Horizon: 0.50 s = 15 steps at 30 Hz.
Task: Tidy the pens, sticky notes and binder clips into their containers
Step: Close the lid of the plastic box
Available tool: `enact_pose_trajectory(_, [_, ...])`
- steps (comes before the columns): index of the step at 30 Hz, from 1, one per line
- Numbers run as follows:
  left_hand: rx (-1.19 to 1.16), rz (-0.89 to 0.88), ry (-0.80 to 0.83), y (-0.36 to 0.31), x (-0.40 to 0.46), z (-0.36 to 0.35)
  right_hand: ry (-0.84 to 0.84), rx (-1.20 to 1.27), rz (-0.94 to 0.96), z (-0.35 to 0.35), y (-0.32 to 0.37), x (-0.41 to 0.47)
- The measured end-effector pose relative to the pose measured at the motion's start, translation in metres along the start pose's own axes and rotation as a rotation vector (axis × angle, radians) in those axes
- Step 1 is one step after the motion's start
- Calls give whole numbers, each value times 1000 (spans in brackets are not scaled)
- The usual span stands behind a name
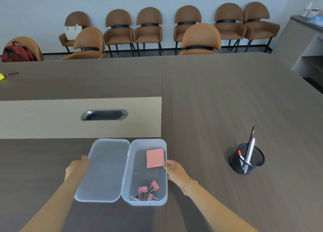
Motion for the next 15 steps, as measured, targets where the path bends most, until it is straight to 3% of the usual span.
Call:
enact_pose_trajectory(3, [-114, -14, 4, -12, 9, 33, 14, 21, -33, 4, 7, -4])
enact_pose_trajectory(6, [-241, -71, 297, -36, 1, 56, 37, 5, -47, 4, 10, -7])
enact_pose_trajectory(10, [-215, -263, 622, -70, -30, 46, 56, 78, -91, 7, 12, -8])
enact_pose_trajectory(15, [-147, -355, 675, -75, -51, -5, 70, 327, -159, 16, 12, -10])
Point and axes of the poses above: each hand's wrist, its own x-axis towards the middle knuckle, its own z-axis out of the back of the hand, y = z × x, the point moved 1 cm from there along x, towards the middle knuckle, and after that the axes turned 6 degrees about -x, right-handed, at the moved point
